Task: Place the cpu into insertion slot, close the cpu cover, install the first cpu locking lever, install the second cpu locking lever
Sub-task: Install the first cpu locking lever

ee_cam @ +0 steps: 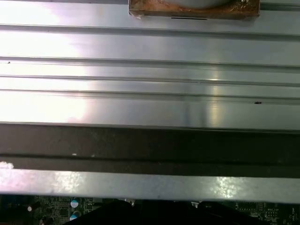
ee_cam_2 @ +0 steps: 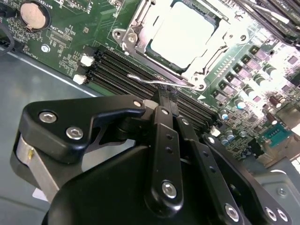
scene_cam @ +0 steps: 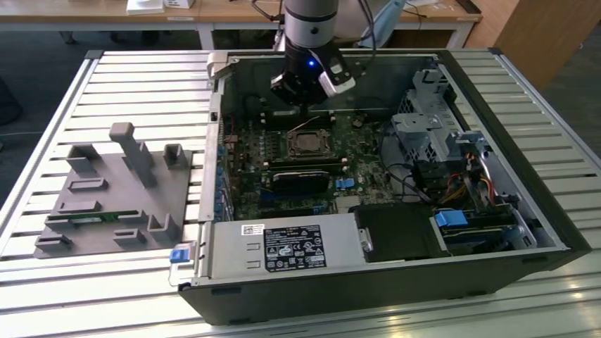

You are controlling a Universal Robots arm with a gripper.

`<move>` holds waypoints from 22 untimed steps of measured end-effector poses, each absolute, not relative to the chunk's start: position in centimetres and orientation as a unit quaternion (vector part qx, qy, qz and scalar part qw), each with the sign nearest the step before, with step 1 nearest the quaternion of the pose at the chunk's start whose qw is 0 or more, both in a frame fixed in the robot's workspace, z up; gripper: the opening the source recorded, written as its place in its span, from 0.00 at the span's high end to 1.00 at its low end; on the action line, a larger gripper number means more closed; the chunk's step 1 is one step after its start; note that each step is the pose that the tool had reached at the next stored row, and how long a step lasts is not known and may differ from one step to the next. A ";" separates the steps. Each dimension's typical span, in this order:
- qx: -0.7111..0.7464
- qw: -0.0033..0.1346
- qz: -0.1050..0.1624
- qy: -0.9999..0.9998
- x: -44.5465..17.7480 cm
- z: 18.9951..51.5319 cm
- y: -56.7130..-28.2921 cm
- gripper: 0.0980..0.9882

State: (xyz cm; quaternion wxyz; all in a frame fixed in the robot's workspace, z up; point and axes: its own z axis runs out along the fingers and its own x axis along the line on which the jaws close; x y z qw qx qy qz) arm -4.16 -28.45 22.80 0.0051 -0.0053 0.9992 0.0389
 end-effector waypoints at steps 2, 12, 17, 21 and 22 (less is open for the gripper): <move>-0.005 0.005 0.039 0.999 -4.1 22.7 -28.5 0.99; -0.005 0.005 0.039 0.999 -3.4 22.1 -28.4 0.99; -0.005 0.005 0.039 0.999 -2.9 21.8 -28.4 0.99; -0.005 0.005 0.039 0.999 -2.5 21.5 -28.4 0.99; -0.005 0.005 0.039 0.999 -2.4 21.4 -28.4 0.99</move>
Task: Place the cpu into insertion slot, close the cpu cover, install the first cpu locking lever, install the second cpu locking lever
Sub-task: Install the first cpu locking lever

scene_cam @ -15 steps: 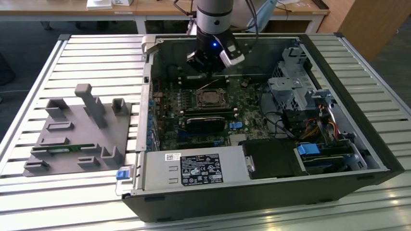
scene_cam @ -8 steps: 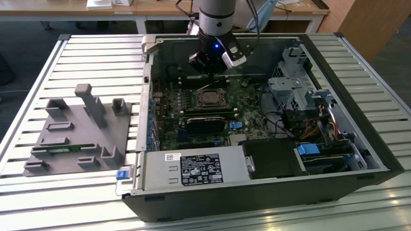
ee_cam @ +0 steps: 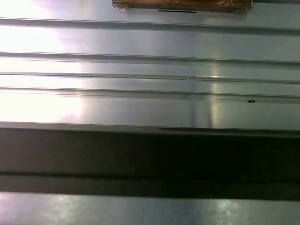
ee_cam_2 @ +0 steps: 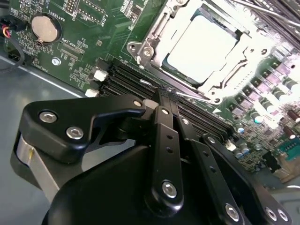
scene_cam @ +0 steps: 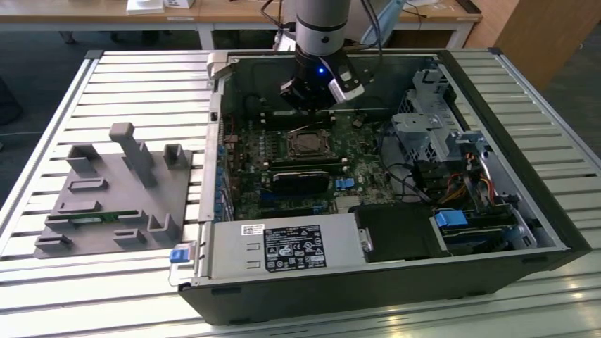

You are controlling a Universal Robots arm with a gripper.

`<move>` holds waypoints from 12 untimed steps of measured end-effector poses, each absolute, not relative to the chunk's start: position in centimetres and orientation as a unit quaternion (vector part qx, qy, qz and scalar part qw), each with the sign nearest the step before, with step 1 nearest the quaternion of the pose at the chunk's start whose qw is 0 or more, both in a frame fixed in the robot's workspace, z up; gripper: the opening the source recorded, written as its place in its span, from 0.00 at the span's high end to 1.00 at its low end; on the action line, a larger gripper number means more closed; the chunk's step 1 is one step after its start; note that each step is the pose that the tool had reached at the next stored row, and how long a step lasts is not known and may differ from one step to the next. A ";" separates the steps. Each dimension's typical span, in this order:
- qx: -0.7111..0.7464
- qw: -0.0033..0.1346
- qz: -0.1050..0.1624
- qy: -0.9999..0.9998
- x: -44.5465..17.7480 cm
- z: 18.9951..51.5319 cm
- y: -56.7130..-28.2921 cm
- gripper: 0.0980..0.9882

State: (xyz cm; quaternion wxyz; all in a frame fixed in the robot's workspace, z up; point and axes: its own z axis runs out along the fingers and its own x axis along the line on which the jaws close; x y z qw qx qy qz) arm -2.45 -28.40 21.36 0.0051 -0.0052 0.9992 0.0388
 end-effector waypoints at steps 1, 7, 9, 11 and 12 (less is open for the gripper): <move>-0.005 0.005 0.039 0.999 -2.3 21.3 -28.4 0.99; -0.005 0.005 0.039 0.999 -2.0 20.8 -28.3 0.99; -0.005 0.005 0.039 0.999 -2.0 20.7 -28.3 0.99; -0.005 0.004 0.039 0.999 -1.9 20.5 -28.3 0.99; -0.005 0.004 0.039 0.999 -1.9 20.4 -28.3 0.99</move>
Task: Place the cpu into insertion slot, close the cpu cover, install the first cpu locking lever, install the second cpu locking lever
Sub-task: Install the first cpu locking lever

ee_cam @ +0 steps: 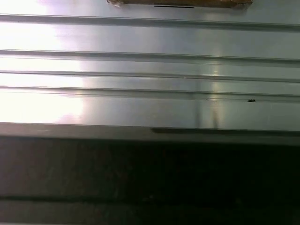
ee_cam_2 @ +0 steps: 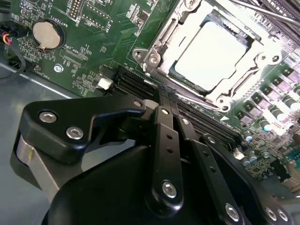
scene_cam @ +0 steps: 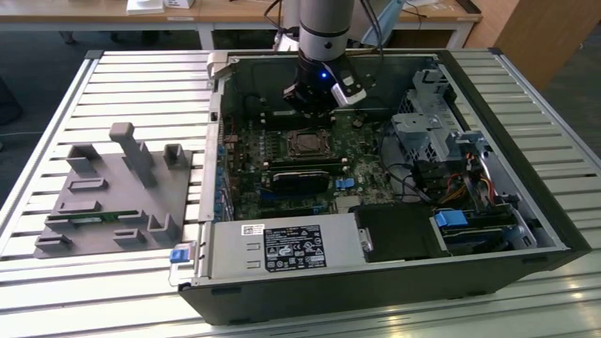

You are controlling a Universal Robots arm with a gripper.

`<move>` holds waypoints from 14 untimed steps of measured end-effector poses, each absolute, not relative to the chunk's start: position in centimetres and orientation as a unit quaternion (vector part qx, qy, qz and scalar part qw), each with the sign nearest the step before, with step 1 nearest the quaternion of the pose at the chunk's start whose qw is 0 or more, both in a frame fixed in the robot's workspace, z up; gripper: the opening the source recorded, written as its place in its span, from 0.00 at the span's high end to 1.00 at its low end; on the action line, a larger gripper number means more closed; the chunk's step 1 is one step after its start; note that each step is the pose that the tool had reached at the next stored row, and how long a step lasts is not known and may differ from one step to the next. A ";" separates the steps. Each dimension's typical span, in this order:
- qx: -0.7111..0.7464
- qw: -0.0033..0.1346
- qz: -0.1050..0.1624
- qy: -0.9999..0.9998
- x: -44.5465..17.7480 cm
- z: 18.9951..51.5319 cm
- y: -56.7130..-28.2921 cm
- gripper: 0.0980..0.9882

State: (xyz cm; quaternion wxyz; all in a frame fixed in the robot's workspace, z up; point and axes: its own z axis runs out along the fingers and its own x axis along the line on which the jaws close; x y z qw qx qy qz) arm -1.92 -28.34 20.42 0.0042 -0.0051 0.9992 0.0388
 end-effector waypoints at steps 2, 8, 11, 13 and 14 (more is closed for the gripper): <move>-0.005 0.004 0.038 0.999 -1.9 20.2 -28.3 0.99; -0.005 0.004 0.037 0.999 -1.9 20.1 -28.3 0.99; -0.005 0.004 0.037 0.999 -1.8 20.1 -28.3 0.99; -0.005 0.004 0.035 0.999 -1.8 20.1 -28.3 0.99; -0.005 0.004 0.033 0.999 -1.8 20.1 -28.3 0.99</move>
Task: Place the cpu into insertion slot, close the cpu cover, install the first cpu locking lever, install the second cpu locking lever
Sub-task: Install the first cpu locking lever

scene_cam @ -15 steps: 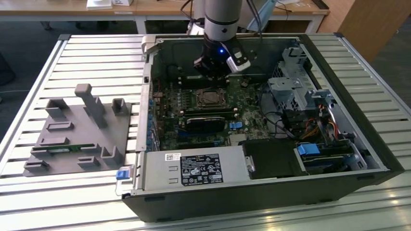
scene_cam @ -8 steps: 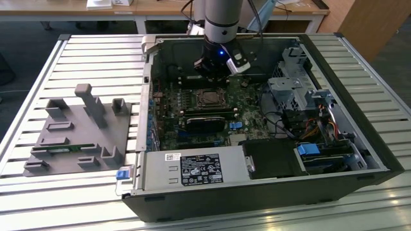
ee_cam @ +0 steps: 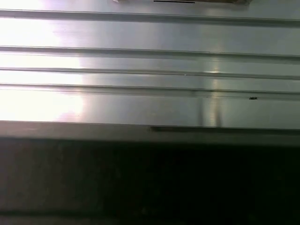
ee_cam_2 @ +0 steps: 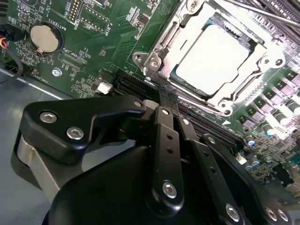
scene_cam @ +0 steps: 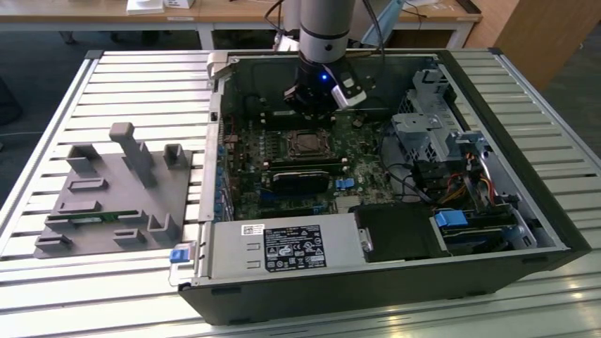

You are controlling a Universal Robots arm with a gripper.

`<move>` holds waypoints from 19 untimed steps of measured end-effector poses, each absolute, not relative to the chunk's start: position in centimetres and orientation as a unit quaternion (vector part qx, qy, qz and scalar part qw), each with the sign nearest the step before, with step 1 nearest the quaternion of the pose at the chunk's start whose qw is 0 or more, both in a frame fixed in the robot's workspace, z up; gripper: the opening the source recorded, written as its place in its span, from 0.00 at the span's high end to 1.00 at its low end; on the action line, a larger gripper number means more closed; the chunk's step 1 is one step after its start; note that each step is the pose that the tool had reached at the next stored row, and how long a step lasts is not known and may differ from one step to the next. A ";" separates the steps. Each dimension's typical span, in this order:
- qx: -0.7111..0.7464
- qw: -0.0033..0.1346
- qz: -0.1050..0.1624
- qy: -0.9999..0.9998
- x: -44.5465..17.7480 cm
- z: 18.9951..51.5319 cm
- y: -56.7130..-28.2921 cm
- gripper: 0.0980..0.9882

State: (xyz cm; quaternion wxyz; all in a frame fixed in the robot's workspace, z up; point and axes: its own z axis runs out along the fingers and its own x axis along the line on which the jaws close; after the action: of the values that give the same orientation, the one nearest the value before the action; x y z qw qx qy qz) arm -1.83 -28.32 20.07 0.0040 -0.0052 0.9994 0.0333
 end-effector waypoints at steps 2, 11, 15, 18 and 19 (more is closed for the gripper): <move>-0.005 0.004 0.030 1.000 -1.8 20.1 -28.3 0.99; -0.005 0.004 0.025 1.000 -1.8 19.8 -28.1 0.99; -0.005 0.004 0.025 1.000 -1.8 20.0 -28.1 0.99; -0.005 0.004 0.024 1.000 -1.8 20.0 -28.1 0.99; -0.005 0.004 0.023 1.000 -1.8 20.0 -28.1 0.99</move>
State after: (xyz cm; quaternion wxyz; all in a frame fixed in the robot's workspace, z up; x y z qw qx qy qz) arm -1.78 -28.06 19.98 0.0039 -0.0052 0.9997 0.0229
